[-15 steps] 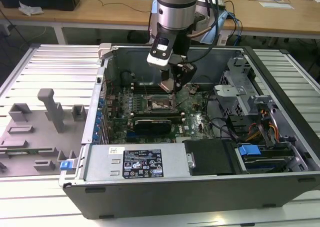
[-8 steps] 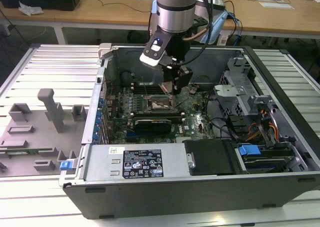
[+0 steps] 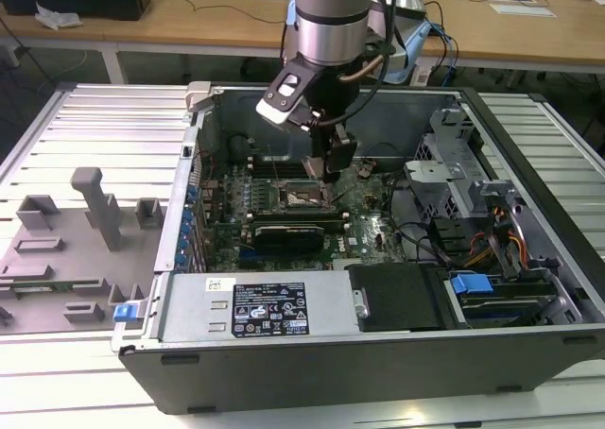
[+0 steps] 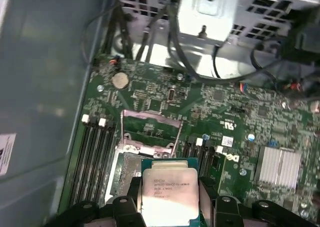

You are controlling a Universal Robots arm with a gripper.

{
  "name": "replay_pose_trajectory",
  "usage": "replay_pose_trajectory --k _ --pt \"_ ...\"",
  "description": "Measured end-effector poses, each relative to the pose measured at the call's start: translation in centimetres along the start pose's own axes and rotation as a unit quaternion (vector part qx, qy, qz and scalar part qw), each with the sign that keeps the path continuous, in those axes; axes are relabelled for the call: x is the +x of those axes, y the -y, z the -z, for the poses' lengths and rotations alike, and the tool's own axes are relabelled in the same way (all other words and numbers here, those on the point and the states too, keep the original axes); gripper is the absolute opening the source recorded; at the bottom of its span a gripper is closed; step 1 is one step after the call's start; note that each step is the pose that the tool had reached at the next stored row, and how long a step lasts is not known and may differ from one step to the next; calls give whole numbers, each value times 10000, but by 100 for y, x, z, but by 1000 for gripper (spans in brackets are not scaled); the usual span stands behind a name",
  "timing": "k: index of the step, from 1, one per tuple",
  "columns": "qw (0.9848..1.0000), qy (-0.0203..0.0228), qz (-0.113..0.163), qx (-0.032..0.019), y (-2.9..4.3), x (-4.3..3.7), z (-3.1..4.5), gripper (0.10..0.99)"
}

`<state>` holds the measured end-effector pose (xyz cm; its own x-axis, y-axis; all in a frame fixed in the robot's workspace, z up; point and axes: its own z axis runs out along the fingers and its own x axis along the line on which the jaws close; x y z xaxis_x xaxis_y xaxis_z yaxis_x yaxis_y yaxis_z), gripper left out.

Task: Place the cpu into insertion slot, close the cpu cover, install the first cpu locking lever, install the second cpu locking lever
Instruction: 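Place the cpu into insertion slot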

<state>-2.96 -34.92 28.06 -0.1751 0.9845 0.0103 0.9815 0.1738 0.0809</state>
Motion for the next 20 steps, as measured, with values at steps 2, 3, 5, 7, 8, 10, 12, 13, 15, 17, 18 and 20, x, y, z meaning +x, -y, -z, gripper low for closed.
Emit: replay_pose_trajectory --k 2,3,5,7,8,10,12,13,15,17,18,20 --pt "9996 22 -281 -3 2 0 -17 541" --pt "9991 34 -417 -4 2 0 -29 541" --pt "9977 55 -677 -7 5 -1 -53 541" --pt "9966 67 -821 -8 6 -1 -71 541" --pt "9962 71 -872 -8 9 0 -80 541" --pt "9957 76 -928 -9 22 14 -101 541" --pt "9956 76 -933 -20 50 62 -134 541" --pt "9956 81 -932 -37 62 87 -146 541" --pt "9956 96 -931 -74 85 120 -161 541" --pt "9955 116 -928 -158 117 163 -179 541" --pt "9954 118 -928 -183 130 169 -186 541" --pt "9954 121 -921 -219 162 177 -203 541"
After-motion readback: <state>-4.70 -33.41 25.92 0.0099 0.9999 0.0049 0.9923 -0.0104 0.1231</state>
